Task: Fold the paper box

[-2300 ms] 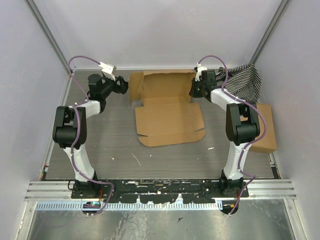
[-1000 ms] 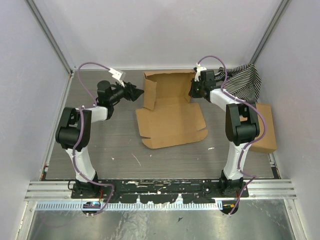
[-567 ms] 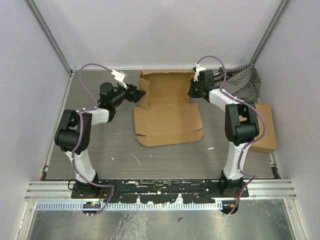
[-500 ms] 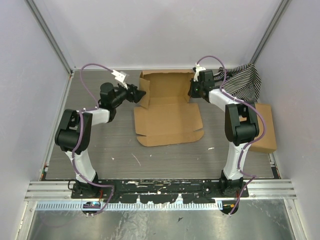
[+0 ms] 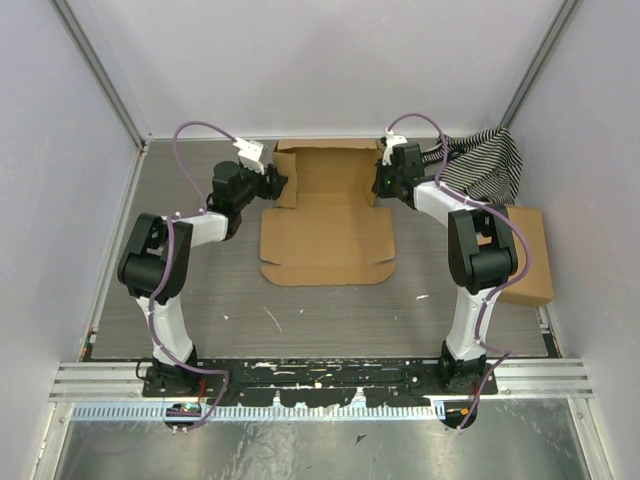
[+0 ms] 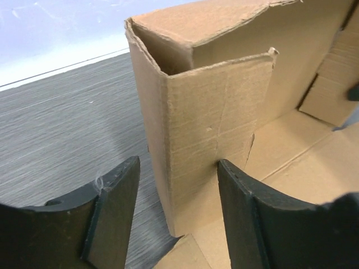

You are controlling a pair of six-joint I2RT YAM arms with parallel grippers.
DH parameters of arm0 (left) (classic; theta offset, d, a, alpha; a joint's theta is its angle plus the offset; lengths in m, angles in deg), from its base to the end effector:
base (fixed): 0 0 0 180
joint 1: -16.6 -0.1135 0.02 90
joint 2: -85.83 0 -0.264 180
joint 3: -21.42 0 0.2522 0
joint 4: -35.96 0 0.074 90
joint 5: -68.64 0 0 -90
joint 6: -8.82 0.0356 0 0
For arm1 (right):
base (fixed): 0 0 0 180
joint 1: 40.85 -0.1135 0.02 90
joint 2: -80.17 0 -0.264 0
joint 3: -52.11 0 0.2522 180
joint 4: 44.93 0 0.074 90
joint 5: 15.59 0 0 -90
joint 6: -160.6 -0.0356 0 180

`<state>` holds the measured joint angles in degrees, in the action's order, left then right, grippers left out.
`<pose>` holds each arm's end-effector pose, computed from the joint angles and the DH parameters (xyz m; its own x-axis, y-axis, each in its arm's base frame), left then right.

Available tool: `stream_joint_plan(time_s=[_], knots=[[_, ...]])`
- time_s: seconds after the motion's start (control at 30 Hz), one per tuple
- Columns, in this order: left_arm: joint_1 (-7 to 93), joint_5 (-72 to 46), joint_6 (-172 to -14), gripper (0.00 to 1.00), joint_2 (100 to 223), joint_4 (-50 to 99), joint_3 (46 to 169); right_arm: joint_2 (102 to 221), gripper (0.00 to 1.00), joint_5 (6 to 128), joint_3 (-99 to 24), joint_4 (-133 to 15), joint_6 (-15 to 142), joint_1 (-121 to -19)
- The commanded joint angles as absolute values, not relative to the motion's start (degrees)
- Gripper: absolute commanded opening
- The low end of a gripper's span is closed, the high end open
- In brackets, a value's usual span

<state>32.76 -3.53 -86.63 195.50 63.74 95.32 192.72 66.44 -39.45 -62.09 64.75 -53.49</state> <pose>0.4007 -0.1275 0.1997 -0.1857 -0.0403 -0.9818 0.5410 0.8299 -0.1364 0.4308 0.1017 0.1995 -0.6325 -0.0384 -0.7736 -0.2600 0.9513 0.1654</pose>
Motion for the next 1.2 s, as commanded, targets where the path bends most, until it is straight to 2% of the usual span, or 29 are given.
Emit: stream_joint_plan(time_s=[0.0, 0.27, 0.57, 0.63, 0.77, 1.0, 1.17], knots=[[35.2, -13.8, -80.6, 0.62, 197.3, 61.5, 97.9, 189.6, 0.06, 65.9, -37.7, -61.4, 65.3, -55.3], [37.6, -22.4, -78.7, 0.51, 200.7, 62.9, 99.0, 188.8, 0.06, 67.2, -36.1, -60.8, 65.8, -57.4], [38.0, -26.3, -80.4, 0.4, 203.9, 69.4, 99.1, 188.6, 0.06, 67.1, -35.9, -60.6, 66.1, -58.3], [38.2, -28.6, -81.2, 0.31, 204.2, 70.1, 98.9, 188.6, 0.06, 67.4, -36.0, -60.9, 65.9, -58.5], [39.3, -34.9, -80.7, 0.01, 202.3, 64.7, 99.4, 188.5, 0.06, 69.2, -36.3, -62.1, 64.5, -59.1], [43.4, -56.7, -81.7, 0.0, 198.4, 33.4, 108.8, 189.6, 0.04, 73.1, -40.2, -70.5, 56.3, -60.5], [44.9, -62.0, -83.8, 0.0, 196.6, 28.1, 109.7, 191.5, 0.03, 74.3, -42.4, -73.1, 52.1, -61.8]])
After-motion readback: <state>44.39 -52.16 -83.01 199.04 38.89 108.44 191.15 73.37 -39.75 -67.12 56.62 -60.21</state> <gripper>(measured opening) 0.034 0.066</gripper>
